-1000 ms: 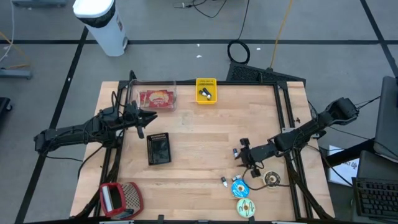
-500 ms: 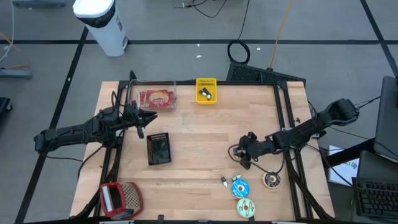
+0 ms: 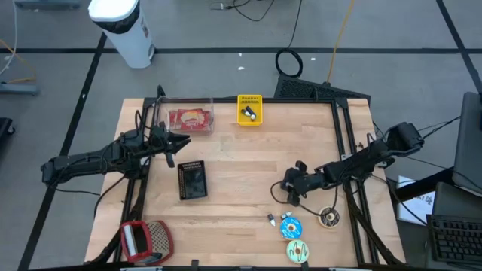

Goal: Pick & Place Food Item
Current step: Put the blue food coloring bottle into the yellow bin

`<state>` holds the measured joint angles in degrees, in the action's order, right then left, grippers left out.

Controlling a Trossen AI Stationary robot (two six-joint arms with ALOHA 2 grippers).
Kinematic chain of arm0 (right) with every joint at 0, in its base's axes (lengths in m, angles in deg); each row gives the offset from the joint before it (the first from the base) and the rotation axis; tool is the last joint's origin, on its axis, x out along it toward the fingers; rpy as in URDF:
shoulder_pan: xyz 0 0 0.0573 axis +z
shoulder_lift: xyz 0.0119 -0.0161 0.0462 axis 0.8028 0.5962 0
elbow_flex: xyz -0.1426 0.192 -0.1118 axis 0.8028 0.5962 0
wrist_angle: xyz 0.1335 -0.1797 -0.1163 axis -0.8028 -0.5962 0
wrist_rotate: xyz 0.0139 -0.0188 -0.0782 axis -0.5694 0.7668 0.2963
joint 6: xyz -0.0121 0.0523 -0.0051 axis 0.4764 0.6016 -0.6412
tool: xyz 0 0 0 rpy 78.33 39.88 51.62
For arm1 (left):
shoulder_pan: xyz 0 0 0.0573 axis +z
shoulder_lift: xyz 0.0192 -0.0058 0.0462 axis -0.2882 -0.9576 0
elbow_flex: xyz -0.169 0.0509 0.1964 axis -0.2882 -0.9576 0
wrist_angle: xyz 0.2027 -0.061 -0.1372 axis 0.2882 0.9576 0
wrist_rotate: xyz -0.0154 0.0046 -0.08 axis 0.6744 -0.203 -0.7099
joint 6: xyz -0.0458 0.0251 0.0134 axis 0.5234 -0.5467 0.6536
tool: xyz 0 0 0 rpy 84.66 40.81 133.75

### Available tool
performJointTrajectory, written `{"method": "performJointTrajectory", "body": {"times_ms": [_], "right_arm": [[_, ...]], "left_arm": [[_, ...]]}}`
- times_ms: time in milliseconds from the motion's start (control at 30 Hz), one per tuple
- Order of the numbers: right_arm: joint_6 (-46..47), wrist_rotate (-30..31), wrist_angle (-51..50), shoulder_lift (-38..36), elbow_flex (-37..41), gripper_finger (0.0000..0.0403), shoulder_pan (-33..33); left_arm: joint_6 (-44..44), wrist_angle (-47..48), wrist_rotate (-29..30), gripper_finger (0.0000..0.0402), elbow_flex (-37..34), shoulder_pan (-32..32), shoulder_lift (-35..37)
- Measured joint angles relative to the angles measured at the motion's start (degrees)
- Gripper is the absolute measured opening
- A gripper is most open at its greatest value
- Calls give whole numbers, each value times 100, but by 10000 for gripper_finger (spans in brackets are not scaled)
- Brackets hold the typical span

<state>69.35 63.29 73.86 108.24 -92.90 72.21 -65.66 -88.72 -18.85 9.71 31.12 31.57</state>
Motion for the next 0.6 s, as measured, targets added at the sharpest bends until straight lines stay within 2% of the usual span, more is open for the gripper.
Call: {"method": "performJointTrajectory", "body": {"times_ms": [133,367,500,600], "right_arm": [[-527,-27,-32,4,0,123,0],[-1064,-85,19,-31,9,61,-51],[-1082,-124,297,-26,22,59,-208],[-1081,-103,663,-63,37,74,-407]], "left_arm": [[0,-1,0,79,0,0,0],[0,0,0,79,0,1,1],[0,-1,0,79,0,2,2],[0,-1,0,79,0,2,1]]}}
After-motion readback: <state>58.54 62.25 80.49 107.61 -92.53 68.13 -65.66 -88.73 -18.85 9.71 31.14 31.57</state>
